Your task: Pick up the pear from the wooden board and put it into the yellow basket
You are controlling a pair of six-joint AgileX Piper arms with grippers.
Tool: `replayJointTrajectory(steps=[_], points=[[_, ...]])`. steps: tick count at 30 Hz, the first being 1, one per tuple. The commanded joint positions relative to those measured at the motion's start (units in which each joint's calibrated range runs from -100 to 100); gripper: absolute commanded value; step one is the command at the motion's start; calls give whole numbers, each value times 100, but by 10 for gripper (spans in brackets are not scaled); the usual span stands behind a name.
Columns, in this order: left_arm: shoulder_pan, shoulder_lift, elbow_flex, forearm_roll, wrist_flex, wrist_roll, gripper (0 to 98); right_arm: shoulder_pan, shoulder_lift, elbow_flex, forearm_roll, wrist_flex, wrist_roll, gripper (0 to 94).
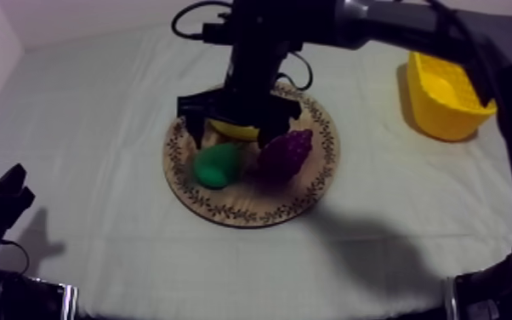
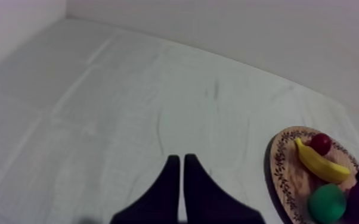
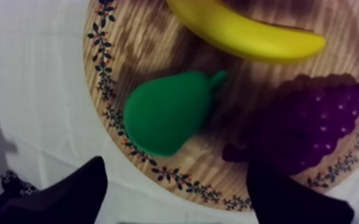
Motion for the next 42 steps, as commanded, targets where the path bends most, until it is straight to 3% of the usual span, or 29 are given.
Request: replayJointTrajectory(steps=[1, 22, 27, 36, 42], points=[[0, -2, -5, -1, 1, 0, 1, -7, 190, -189, -37, 95, -45, 846], [0, -2, -5, -1, 1, 0, 1, -13, 1523, -1232, -197, 285, -209, 806], [0, -2, -5, -1, 1, 0, 1, -62, 1716, -1361, -181, 311, -171, 713], [0, -2, -5, -1, 1, 0, 1, -62, 1800, -1509, -138, 415, -27, 401], [0, -2, -5, -1, 1, 0, 1, -28, 1467, -1216, -25, 451, 42, 365]])
